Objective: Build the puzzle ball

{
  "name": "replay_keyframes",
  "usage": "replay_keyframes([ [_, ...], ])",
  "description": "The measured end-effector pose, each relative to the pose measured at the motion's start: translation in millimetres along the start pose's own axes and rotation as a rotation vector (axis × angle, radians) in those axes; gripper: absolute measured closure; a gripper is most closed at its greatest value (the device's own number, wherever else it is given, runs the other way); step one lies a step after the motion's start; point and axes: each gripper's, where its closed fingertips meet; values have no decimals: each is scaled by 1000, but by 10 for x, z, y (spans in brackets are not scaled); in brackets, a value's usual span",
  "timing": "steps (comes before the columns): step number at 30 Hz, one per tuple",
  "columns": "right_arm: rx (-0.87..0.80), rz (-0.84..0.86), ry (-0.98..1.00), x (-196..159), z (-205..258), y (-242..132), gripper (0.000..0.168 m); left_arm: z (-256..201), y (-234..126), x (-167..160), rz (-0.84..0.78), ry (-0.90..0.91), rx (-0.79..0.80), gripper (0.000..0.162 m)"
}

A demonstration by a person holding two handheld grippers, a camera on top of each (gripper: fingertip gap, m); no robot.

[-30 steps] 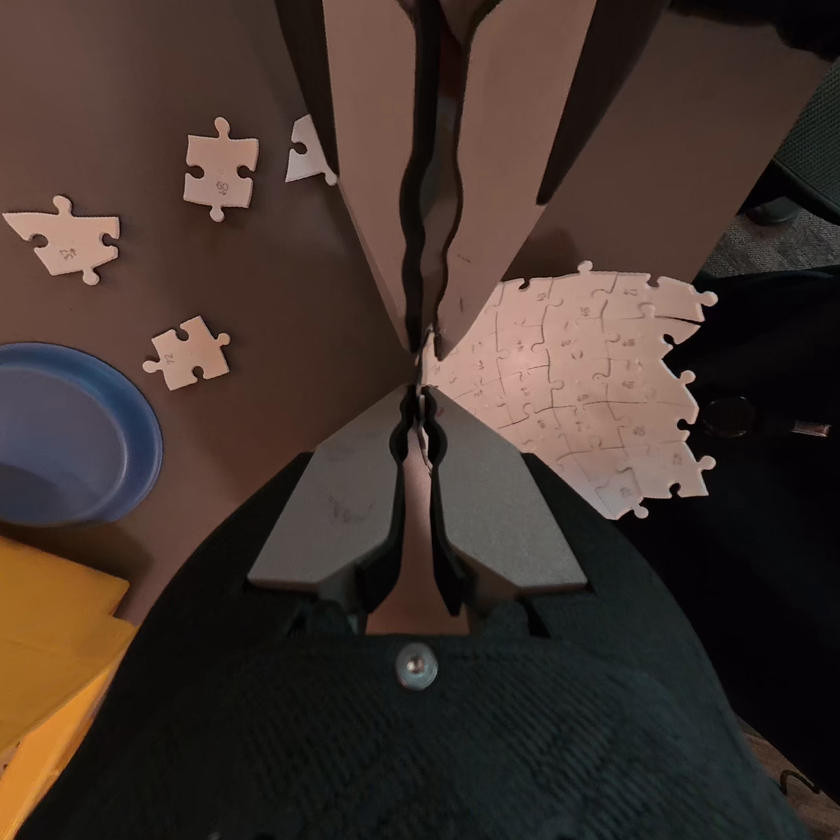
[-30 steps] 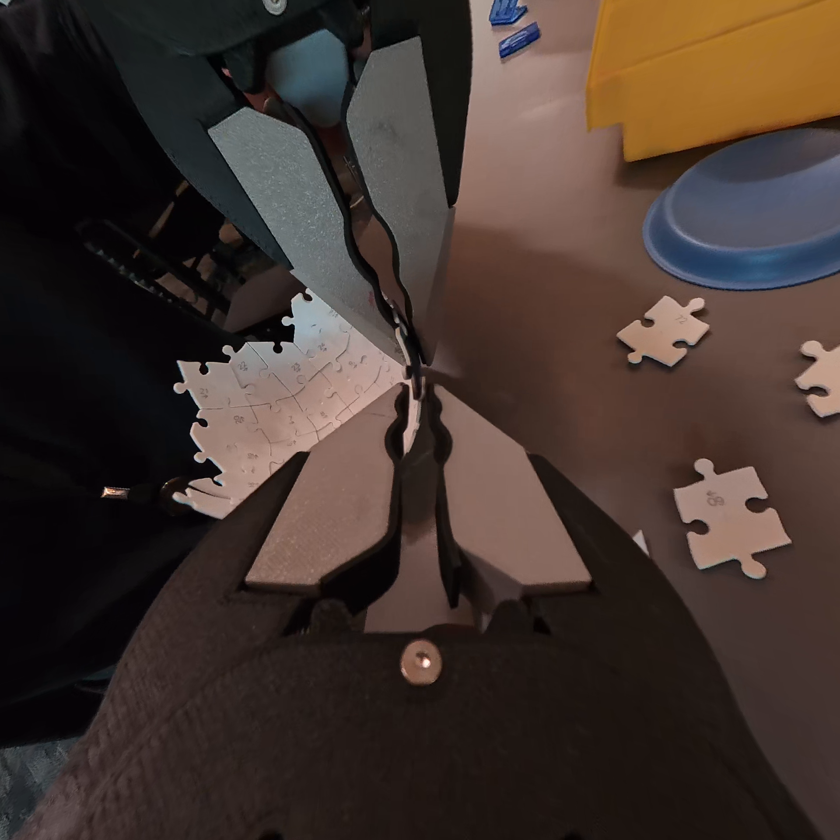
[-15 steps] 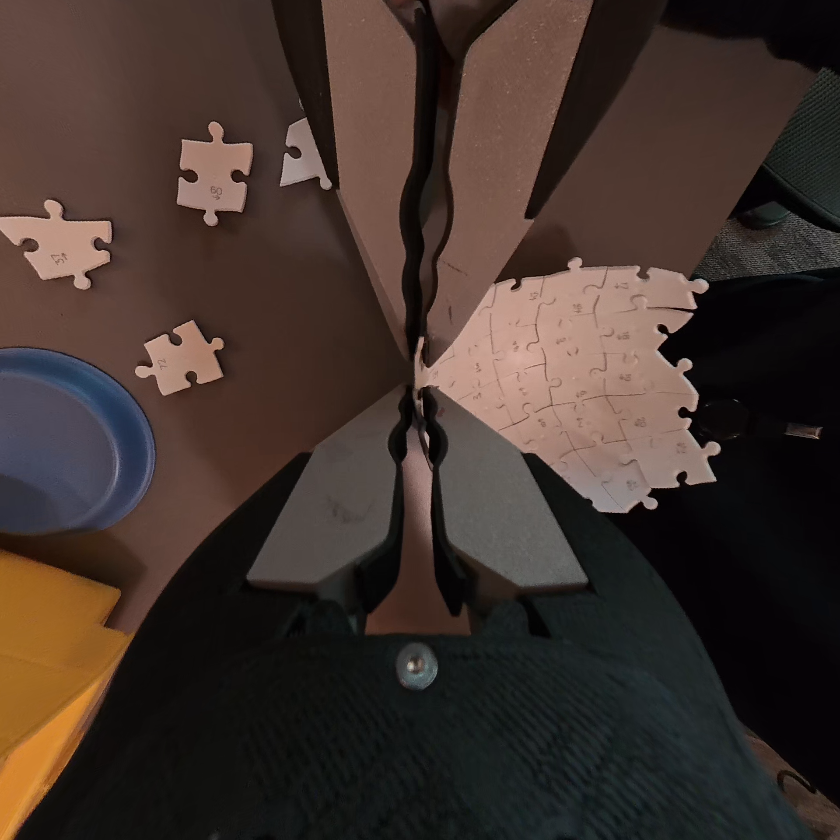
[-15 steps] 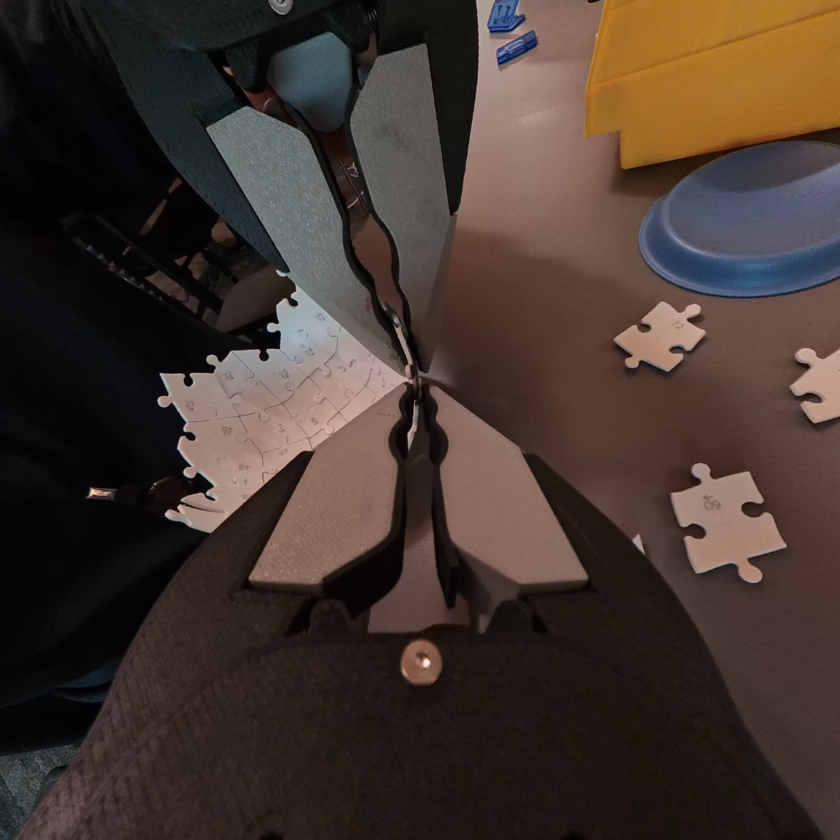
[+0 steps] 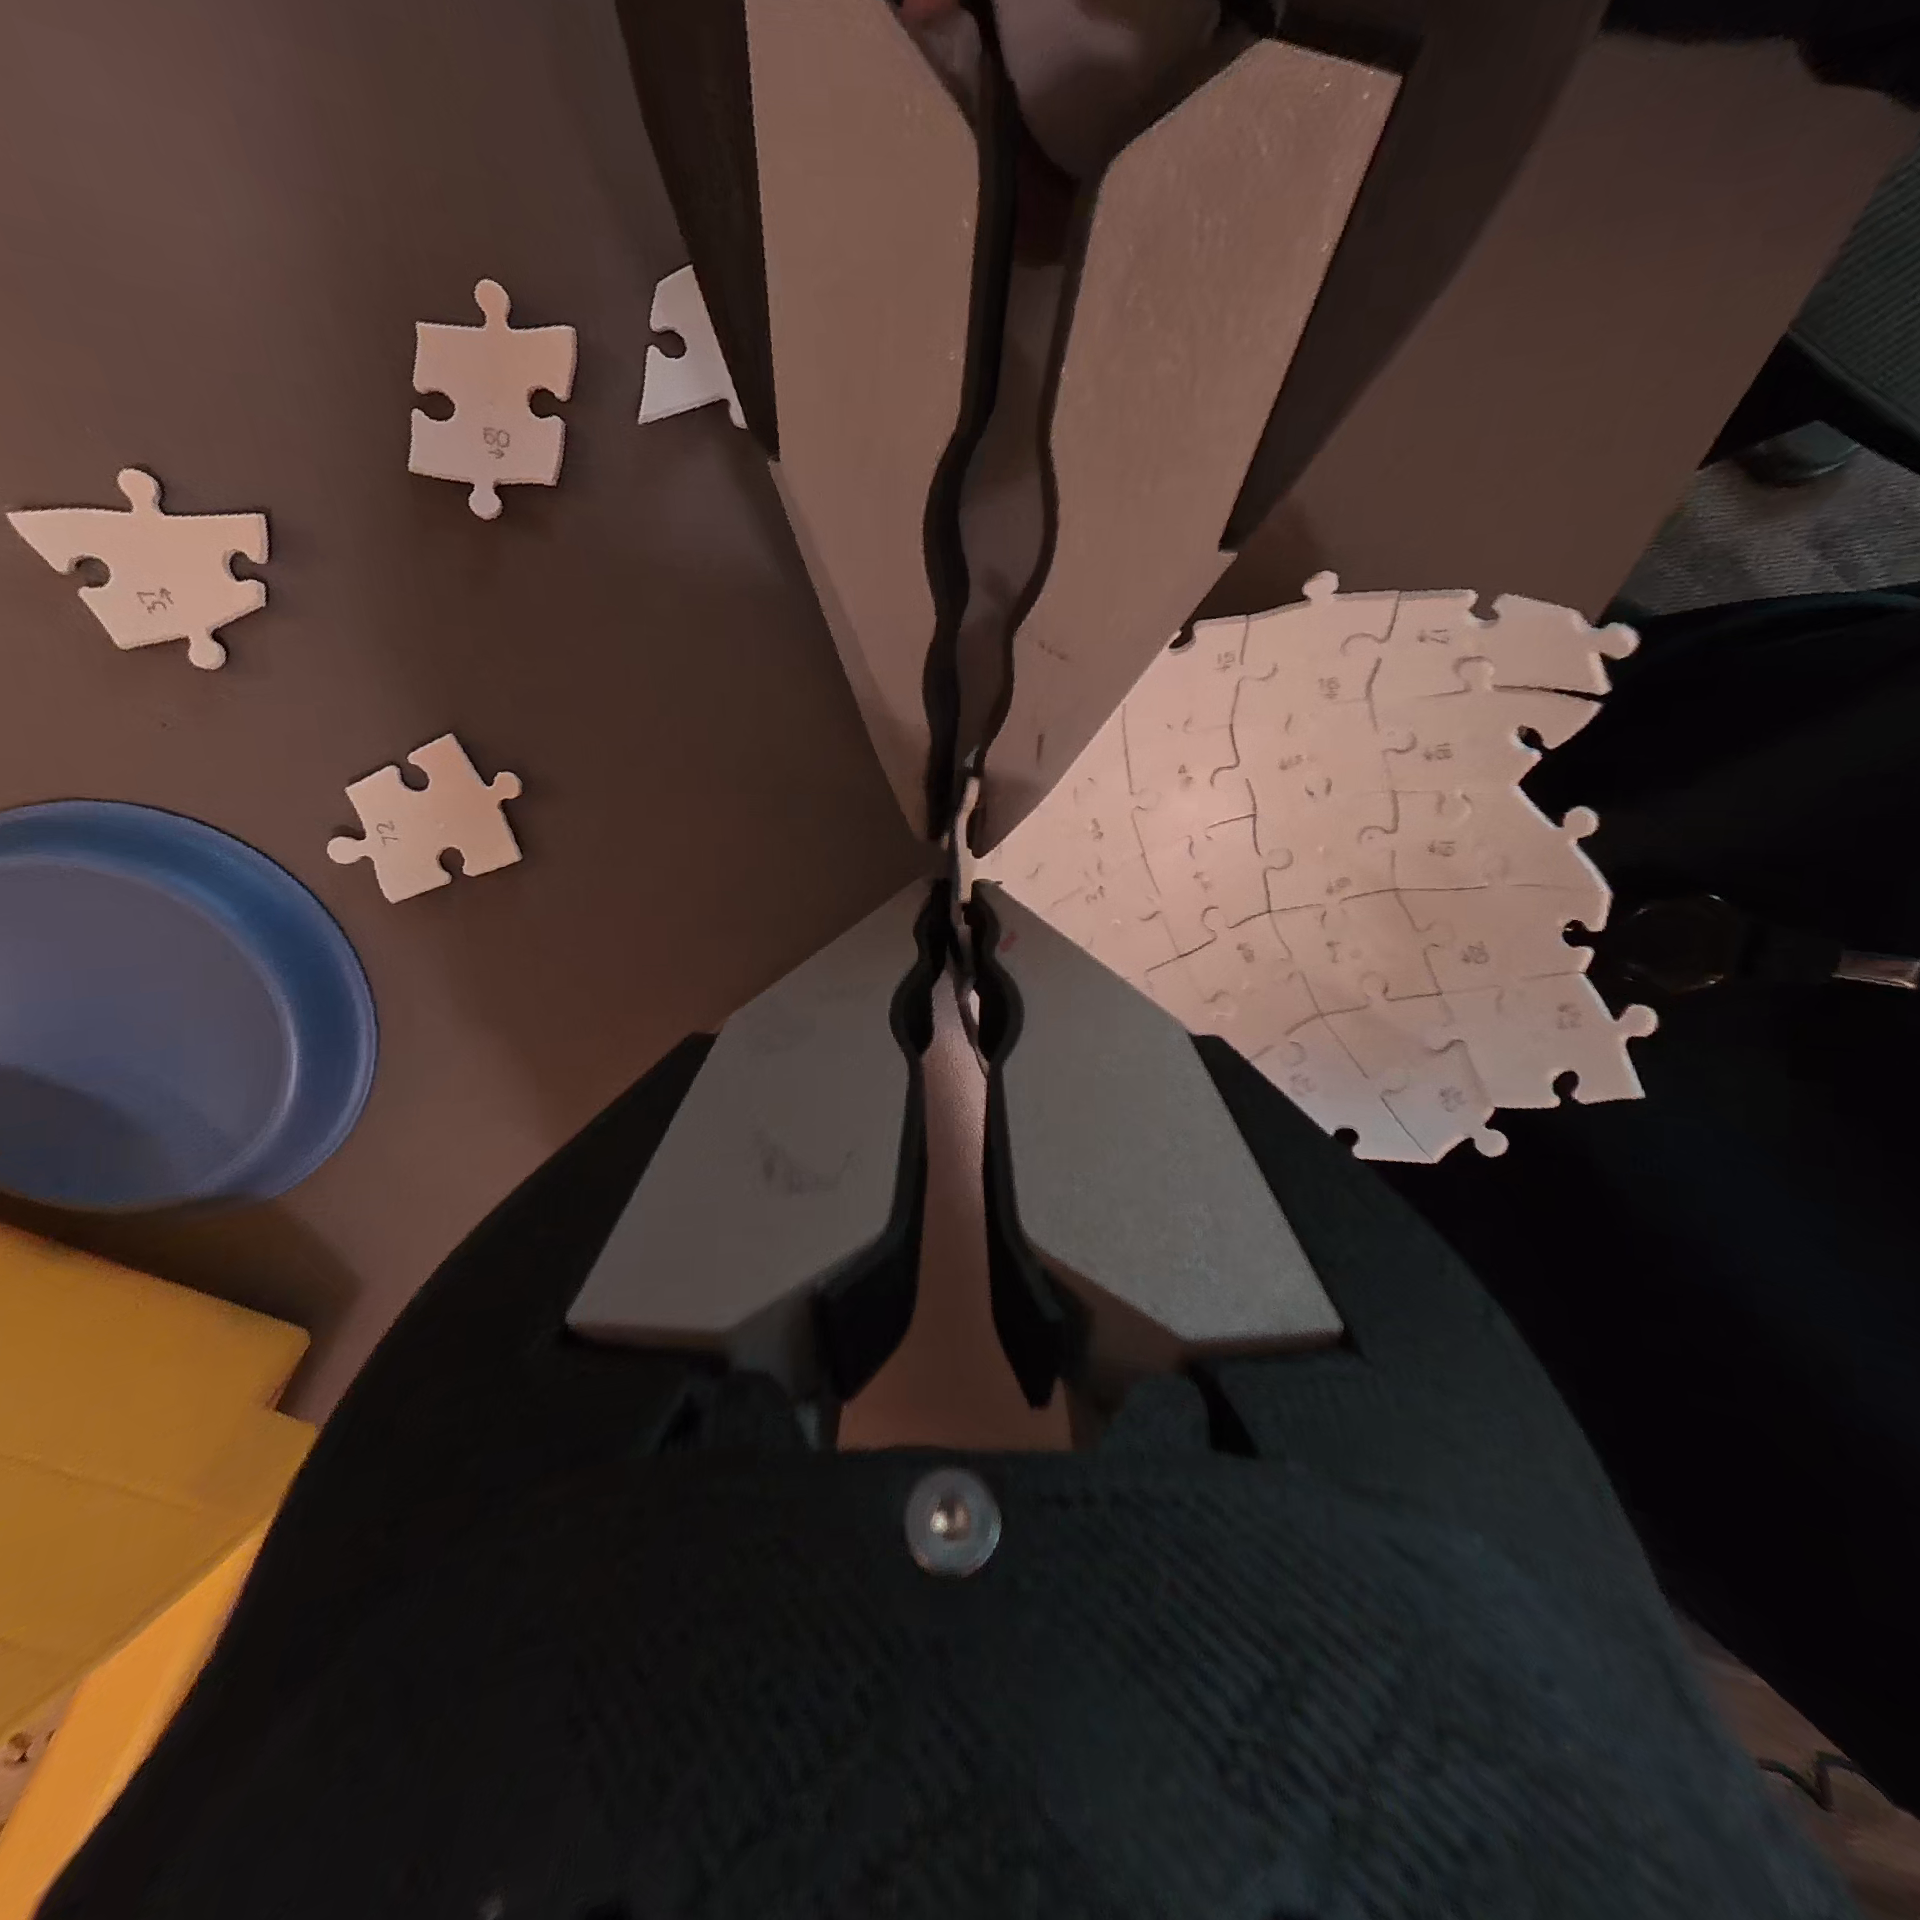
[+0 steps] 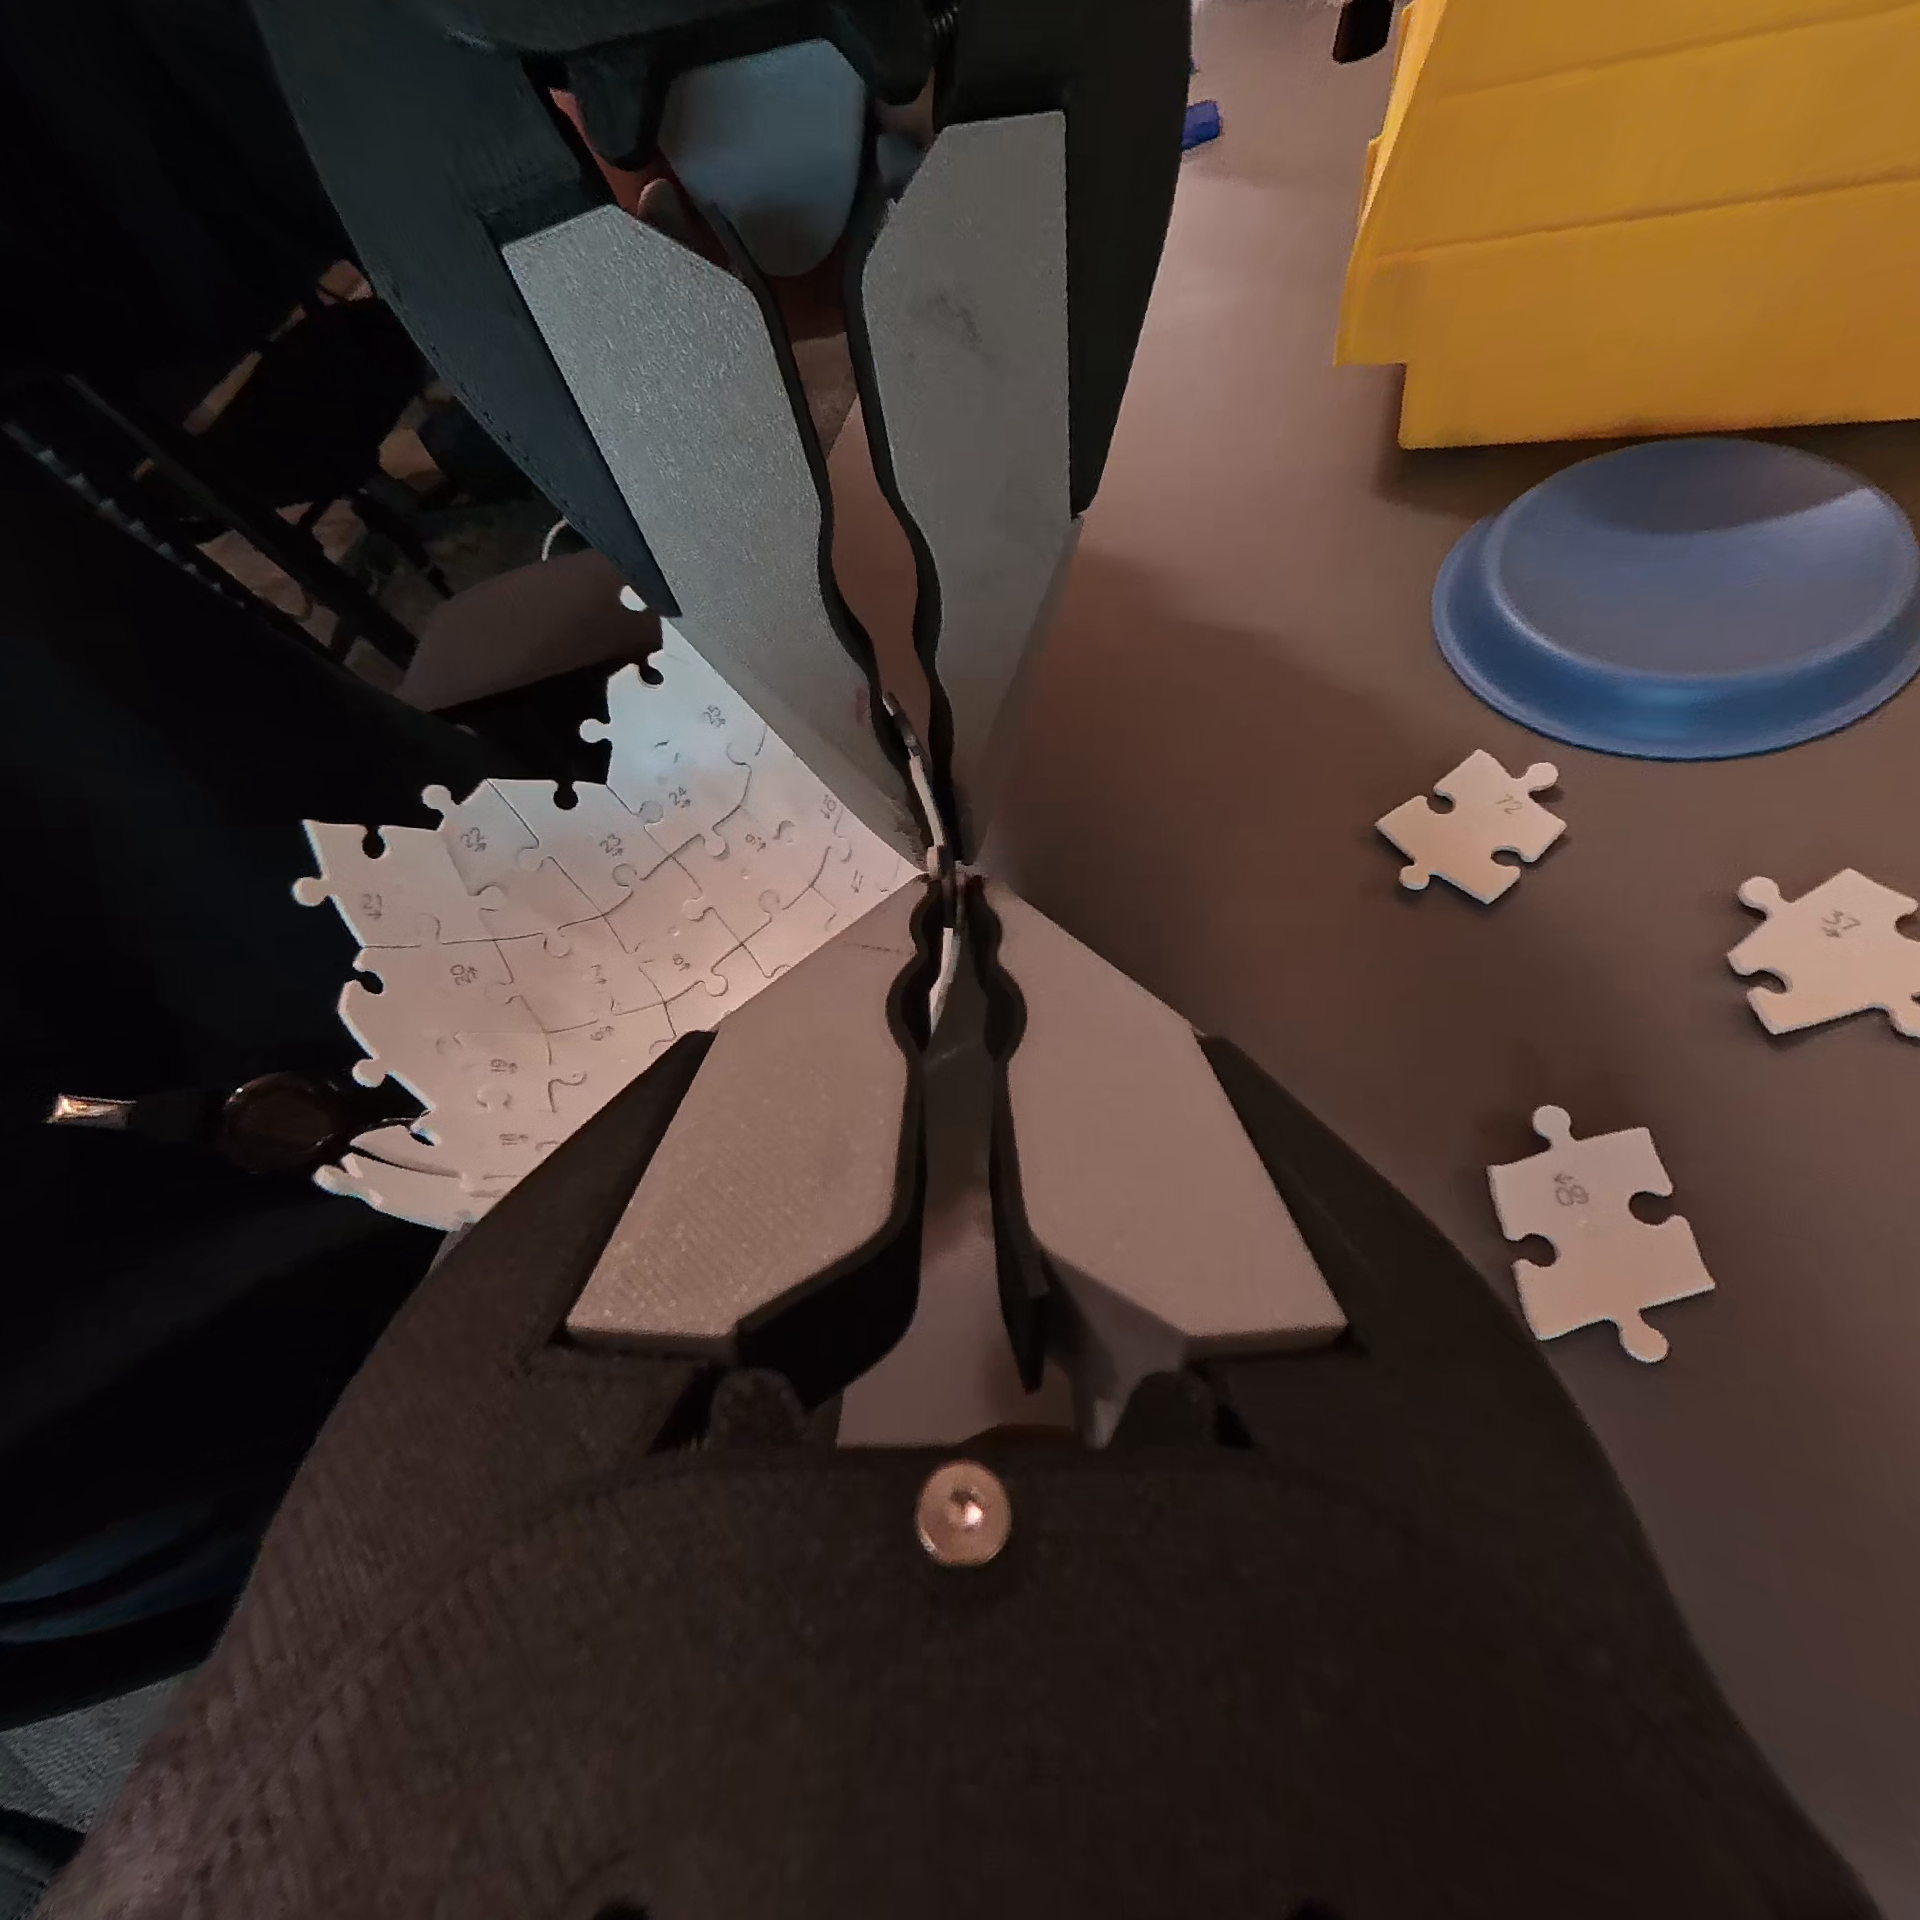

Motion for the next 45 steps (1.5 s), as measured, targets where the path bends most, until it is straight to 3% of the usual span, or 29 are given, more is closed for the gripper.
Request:
replay_keyframes([
  [45,-111,46,-86,-51,-4,-30,161,-39,24,13,26,22,28,161],
])
Point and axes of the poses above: each gripper's, where its closed fingertips meet, y out along the fingers, x out of its top, z = x × y across the jaws, and after that the axes turned 3 degrees about z, right-handed
